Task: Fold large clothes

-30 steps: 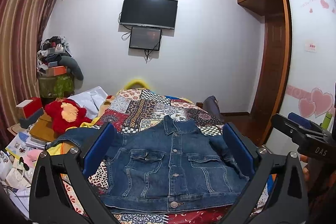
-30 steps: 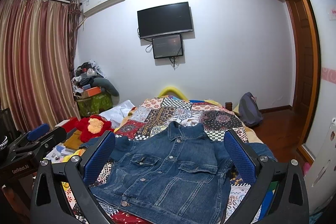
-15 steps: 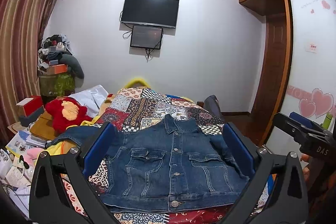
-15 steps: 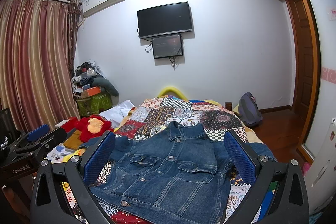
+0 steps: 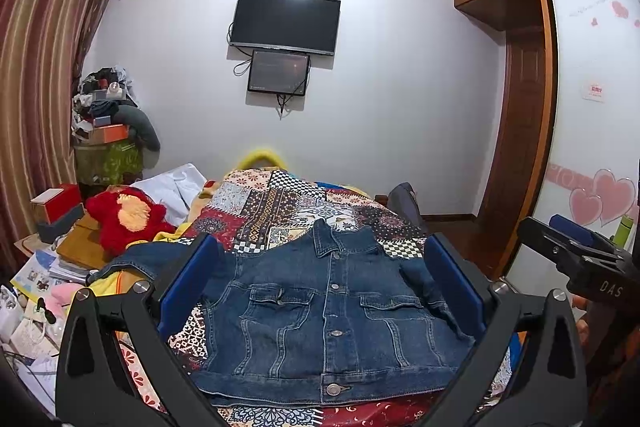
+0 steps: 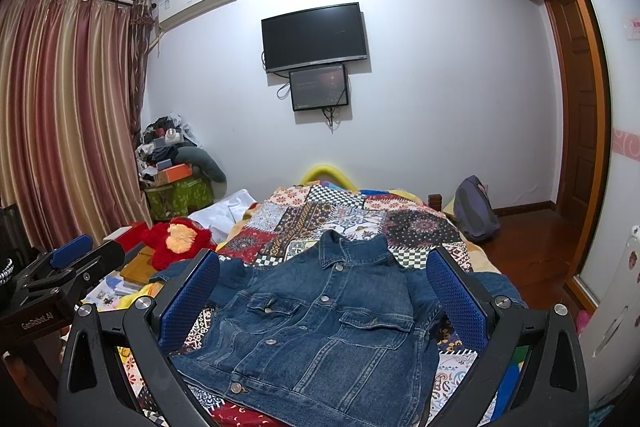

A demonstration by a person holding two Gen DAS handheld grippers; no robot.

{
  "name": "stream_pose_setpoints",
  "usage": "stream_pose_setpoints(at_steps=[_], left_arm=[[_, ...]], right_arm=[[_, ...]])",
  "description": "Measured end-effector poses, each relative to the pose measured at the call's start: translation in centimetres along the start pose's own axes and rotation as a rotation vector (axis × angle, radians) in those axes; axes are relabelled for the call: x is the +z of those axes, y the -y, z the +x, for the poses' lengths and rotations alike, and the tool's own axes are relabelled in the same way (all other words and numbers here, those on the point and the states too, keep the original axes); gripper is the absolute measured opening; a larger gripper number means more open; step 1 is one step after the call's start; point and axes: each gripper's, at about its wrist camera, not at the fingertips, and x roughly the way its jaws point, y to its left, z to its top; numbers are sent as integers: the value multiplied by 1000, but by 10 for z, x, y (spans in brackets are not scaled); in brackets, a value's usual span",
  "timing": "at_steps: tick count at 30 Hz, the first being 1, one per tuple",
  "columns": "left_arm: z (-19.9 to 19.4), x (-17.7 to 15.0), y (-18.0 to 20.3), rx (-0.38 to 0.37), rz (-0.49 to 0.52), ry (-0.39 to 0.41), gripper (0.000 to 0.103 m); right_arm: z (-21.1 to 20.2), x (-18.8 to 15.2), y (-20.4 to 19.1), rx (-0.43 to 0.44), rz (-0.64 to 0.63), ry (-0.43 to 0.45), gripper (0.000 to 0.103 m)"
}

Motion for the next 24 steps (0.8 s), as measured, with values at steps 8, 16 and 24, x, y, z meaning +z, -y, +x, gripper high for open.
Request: stream_pose_setpoints(at_steps=[8, 16, 24], left_arm=[[3, 0, -6, 5, -11, 2, 103], [23, 4, -28, 59, -1, 15, 103], [78, 11, -78, 149, -27, -23, 103]], right_arm=[[7, 3, 5, -15, -2, -14, 103], [38, 5, 1, -58, -50, -41, 103], [104, 11, -9, -70, -96, -102, 103]])
